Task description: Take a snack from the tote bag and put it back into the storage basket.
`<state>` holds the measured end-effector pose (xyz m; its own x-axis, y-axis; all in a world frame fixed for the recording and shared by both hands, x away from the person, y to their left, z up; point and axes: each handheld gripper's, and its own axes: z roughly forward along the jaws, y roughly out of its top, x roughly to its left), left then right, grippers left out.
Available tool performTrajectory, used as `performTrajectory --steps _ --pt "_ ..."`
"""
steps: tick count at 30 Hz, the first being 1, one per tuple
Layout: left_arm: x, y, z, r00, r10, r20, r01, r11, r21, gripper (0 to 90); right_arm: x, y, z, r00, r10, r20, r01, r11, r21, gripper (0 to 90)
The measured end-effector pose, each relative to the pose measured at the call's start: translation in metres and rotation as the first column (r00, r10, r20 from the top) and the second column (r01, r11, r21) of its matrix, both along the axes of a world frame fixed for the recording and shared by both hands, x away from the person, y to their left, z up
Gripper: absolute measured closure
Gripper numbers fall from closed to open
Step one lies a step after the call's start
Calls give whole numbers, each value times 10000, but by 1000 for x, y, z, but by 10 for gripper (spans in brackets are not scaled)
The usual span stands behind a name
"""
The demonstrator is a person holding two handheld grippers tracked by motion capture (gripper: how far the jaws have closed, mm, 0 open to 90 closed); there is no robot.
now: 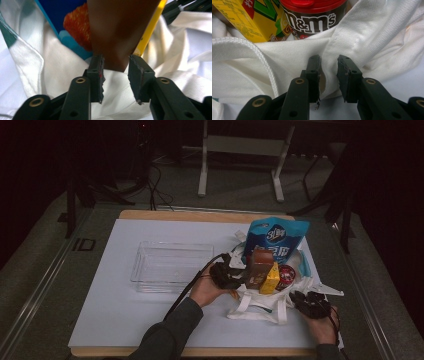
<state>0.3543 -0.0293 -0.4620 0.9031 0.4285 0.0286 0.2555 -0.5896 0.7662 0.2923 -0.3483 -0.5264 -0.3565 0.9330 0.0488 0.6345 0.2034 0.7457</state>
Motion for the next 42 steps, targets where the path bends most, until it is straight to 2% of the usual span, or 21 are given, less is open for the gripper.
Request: performTrajectory --steps 3,7,9,17,18,20,23,28,32,34,39,42 --pt "0 2 4 9997 -233 -45 231 9987 -456 588 0 -1 0 10000 29 42 -29 10000 49 708" --pt "-1 5 9 9982 -549 247 568 9947 -856 582 0 -1 0 10000 60 47 -60 10000 62 707" --pt "0 6 12 9971 -708 273 733 9920 -1030 578 0 -1 -1 10000 62 53 -62 10000 62 707" --pt "3 11 27 9937 -871 713 976 9821 -1612 494 0 -1 -1 9999 88 52 -88 9999 60 707" --pt "6 13 30 9925 -1035 645 1143 9743 -1943 494 0 -1 -1 9999 89 50 -89 9999 59 706" --pt "8 15 32 9914 -1134 658 1255 9656 -2275 489 0 -1 -1 10000 78 43 -79 9999 87 706" --pt "10 16 35 9895 -1242 735 1385 9601 -2428 436 0 -1 -1 10000 75 37 -76 9999 96 705" --pt "16 15 41 9883 -1219 915 1417 9560 -2569 319 0 -1 -1 10000 55 42 -56 9999 108 705" --pt "21 13 45 9849 -1383 1040 1632 9423 -2923 297 0 -2 -1 10000 44 42 -44 9999 147 705" --pt "23 11 47 9834 -1402 1153 1684 9419 -2905 264 0 -2 -1 10000 47 52 -48 9999 154 705" --pt "29 4 50 9778 -1810 1054 2051 9295 -3064 253 -1 -2 -1 10000 51 58 -52 9998 166 704" --pt "33 0 50 9776 -1840 1025 2073 9264 -3144 241 -1 -2 -1 10000 65 63 -66 9998 182 703"
